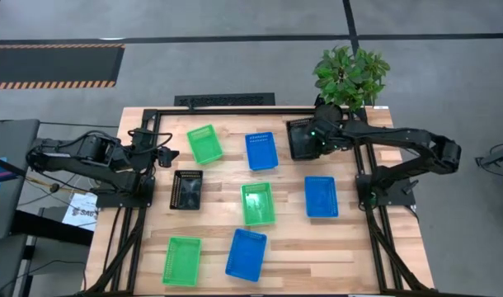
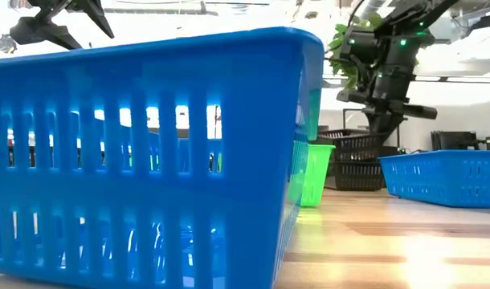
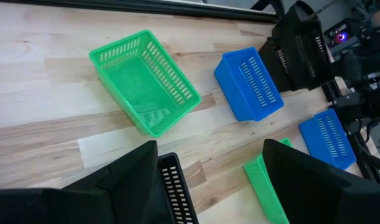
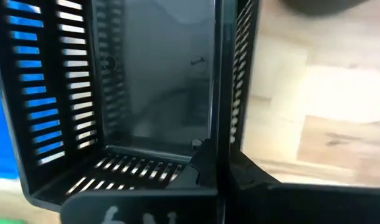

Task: Stack baskets by color
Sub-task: Stack the bottom black bin on top of the top black bin, then stack the middle blue bin on top of the top blue bin

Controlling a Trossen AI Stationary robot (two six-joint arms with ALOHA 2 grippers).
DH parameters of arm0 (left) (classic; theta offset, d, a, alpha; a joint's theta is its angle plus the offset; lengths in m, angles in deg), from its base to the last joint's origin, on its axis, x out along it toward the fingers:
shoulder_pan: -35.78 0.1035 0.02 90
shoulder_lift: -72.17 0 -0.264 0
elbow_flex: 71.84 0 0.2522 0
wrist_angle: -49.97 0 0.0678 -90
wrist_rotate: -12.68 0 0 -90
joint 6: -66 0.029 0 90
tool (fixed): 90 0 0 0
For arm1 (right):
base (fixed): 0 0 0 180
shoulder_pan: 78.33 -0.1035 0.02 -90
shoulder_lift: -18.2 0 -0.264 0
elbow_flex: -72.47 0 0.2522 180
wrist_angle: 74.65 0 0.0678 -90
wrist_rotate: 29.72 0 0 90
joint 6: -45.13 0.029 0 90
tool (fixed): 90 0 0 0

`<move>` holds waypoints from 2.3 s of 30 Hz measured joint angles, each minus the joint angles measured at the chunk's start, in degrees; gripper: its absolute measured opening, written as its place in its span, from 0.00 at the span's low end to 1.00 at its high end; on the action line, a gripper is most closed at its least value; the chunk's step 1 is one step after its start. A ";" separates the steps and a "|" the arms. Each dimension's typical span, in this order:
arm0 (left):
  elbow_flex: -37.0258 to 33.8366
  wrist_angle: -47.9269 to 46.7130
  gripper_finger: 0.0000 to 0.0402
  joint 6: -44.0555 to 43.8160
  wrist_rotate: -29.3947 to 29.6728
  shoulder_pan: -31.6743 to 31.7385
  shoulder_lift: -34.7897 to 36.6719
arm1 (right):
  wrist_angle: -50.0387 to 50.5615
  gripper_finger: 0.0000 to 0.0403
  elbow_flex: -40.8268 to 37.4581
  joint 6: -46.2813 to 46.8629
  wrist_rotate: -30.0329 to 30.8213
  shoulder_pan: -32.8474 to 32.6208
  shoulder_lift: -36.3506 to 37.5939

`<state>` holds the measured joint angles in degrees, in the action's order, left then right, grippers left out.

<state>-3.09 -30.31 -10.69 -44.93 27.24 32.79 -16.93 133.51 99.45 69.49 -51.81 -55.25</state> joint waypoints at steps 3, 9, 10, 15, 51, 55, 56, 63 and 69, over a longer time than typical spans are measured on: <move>0.00 -0.01 0.69 0.00 0.12 -0.02 0.00 | -1.74 0.01 -1.96 0.25 -0.55 0.23 0.02; 0.00 0.02 0.69 -0.49 1.58 0.00 0.00 | -4.24 0.03 -3.12 -1.02 -4.09 1.95 0.02; 0.00 0.02 0.69 -0.50 1.64 0.00 0.00 | -4.32 0.04 -3.12 -1.53 -4.68 2.30 0.02; 0.00 0.02 0.69 -0.54 1.72 0.00 0.00 | -4.20 0.10 -3.12 -3.74 -7.24 2.96 0.02; 0.00 0.02 0.69 -0.50 1.28 -0.01 0.00 | 19.78 0.49 -0.64 38.05 -7.91 -38.08 13.01; 0.00 0.02 0.69 -0.22 1.33 -0.01 0.00 | 20.74 0.50 -0.67 50.59 -5.83 -47.60 10.64; 0.00 0.02 0.69 -0.05 1.33 0.00 -0.06 | 21.11 0.50 -0.66 53.02 -5.61 -49.43 9.70; 0.00 -0.05 0.69 0.65 2.41 0.00 -0.09 | 21.37 0.51 -0.67 61.14 -4.67 -55.33 3.45; 0.00 -0.03 0.69 1.92 2.46 0.00 -0.09 | 19.65 0.51 -1.43 60.96 -4.57 -55.24 -0.55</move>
<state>-3.09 -30.34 -8.76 -42.47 27.24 32.70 2.72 132.08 160.40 64.92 -107.06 -55.80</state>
